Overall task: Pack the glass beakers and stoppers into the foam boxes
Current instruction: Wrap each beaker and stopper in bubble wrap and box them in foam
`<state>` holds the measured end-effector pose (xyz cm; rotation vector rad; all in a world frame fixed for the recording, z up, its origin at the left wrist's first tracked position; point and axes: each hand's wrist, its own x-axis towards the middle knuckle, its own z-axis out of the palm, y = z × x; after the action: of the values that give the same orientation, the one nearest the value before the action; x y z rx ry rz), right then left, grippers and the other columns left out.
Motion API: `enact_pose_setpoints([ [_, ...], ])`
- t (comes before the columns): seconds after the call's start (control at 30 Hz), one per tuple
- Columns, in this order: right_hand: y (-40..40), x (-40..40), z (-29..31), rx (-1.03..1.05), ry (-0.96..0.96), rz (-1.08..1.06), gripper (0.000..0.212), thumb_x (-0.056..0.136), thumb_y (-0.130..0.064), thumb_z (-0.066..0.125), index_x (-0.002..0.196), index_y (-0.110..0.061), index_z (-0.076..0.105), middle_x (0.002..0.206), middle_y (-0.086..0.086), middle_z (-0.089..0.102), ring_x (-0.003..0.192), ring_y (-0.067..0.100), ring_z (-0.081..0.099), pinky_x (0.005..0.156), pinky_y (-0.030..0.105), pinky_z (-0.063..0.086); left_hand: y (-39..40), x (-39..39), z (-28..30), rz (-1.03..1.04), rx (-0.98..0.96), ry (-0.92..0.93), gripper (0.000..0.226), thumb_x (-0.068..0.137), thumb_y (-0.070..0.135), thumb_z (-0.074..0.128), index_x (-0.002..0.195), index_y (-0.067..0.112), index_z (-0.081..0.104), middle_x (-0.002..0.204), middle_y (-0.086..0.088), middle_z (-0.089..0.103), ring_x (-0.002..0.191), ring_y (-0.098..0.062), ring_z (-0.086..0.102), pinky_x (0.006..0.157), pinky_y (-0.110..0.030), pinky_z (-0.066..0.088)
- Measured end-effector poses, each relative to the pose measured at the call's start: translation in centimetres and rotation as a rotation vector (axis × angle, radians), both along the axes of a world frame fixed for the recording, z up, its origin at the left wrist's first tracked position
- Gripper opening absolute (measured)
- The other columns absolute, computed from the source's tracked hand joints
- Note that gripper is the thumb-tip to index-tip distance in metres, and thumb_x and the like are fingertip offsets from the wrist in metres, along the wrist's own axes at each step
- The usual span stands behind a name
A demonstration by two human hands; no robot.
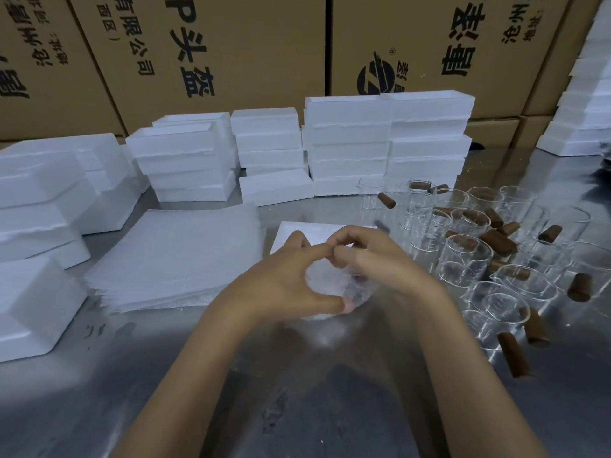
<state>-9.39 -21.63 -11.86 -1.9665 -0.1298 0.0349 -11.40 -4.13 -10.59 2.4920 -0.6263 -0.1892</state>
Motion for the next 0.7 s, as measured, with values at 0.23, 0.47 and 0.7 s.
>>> enact_pose_setpoints([
  [0.23,-1.9,1.3,0.1,0.406,0.092,-0.4,0.035,0.075,0.006,0.046,0.074,-0.015,0.074,0.07,-0.005,0.072,0.077,0.015,0.061,0.069,0.027,0.051,-1.7,0.1,-1.6,0.047,0.069,-0.216,0.02,0.081,0.061,0.06,0.093,0.045,0.06,0.103,0.013,0.037,0.073,0.0,0.05,0.059,-0.022,0.034],
  [0.47,-2.7,1.4,-1.3,0.249,-0.007,-0.553,0.022,0.089,-0.015,0.053,0.097,-0.026,0.071,0.108,-0.004,0.065,0.102,0.019,0.058,0.071,0.031,0.05,-1.3,0.2,-1.7,0.039,0.123,-0.212,0.019,0.083,0.063,0.056,0.082,0.044,0.059,0.109,0.014,0.038,0.073,0.004,0.048,0.058,-0.022,0.032],
  [0.7,-2.7,1.6,-3.1,0.101,0.084,-0.39,0.045,0.091,-0.016,0.056,0.135,-0.028,0.054,0.144,-0.003,0.046,0.123,0.014,0.045,0.103,0.034,0.041,-0.3,0.9,-1.9,0.068,0.126,-0.153,0.038,0.061,0.061,0.069,0.092,0.037,0.066,0.107,0.026,0.044,0.084,0.0,0.054,0.069,-0.022,0.044],
])
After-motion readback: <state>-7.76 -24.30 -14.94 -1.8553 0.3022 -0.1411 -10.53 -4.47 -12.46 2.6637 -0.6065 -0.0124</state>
